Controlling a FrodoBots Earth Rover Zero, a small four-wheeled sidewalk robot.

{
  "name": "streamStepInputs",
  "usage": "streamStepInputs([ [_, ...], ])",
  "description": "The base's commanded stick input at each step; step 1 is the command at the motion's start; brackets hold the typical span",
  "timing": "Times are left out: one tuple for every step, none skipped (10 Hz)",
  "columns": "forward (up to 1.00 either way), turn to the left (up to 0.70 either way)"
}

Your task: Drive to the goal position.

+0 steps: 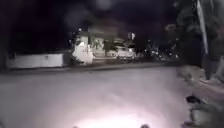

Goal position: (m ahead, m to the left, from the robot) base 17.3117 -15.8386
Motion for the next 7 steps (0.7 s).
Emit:
streamStepInputs([
  [0.70,0.00],
  [0.70,0.00],
  [0.70,0.00],
  [0.70,0.00],
  [0.70,0.00],
  [0.70,0.00],
  [0.70,-0.13],
])
